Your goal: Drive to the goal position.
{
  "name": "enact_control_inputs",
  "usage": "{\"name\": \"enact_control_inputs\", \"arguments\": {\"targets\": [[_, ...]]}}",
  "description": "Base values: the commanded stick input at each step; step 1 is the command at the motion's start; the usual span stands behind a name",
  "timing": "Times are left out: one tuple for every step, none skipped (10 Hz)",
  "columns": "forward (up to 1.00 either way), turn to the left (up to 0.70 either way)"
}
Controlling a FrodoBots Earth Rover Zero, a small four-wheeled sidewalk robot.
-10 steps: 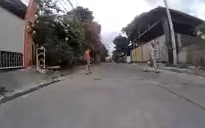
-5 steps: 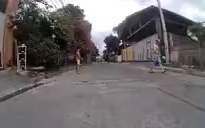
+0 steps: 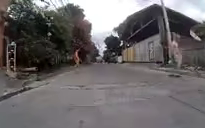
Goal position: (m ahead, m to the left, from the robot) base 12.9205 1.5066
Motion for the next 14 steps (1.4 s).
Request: {"name": "enact_control_inputs", "arguments": {"targets": [[1.0, 0.06], [1.0, 0.06], [1.0, 0.06], [1.0, 0.06], [1.0, 0.06], [1.0, 0.06], [1.0, 0.06], [1.0, 0.06], [1.0, 0.06], [1.0, 0.06], [1.0, 0.06], [1.0, 0.06], [1.0, 0.06], [1.0, 0.06]]}}
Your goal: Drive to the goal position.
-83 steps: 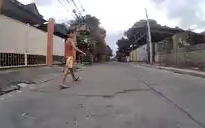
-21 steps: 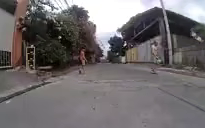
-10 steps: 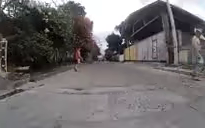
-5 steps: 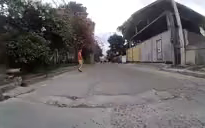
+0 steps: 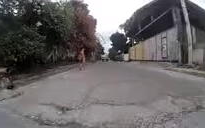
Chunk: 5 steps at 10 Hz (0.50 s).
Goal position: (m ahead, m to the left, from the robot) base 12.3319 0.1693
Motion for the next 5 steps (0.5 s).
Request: {"name": "enact_control_inputs", "arguments": {"targets": [[1.0, 0.06], [1.0, 0.06], [1.0, 0.06], [1.0, 0.06], [1.0, 0.06]]}}
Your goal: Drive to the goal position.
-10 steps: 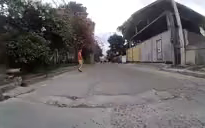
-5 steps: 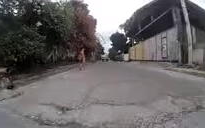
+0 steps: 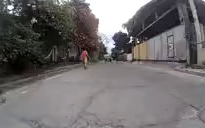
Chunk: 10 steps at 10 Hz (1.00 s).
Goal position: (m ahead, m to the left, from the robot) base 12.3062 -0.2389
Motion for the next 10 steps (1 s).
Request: {"name": "enact_control_inputs", "arguments": {"targets": [[1.0, 0.06], [1.0, 0.06], [1.0, 0.06], [1.0, 0.06], [1.0, 0.06], [1.0, 0.06], [1.0, 0.06], [1.0, 0.06], [1.0, 0.06], [1.0, -0.16]]}}
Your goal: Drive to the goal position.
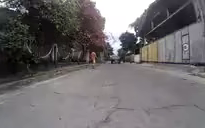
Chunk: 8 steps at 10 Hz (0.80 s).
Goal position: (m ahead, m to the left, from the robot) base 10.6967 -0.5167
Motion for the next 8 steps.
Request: {"name": "enact_control_inputs", "arguments": {"targets": [[1.0, -0.34], [1.0, -0.34], [1.0, -0.27], [1.0, -0.03], [1.0, 0.06], [1.0, 0.06], [1.0, 0.06], [1.0, 0.06]]}}
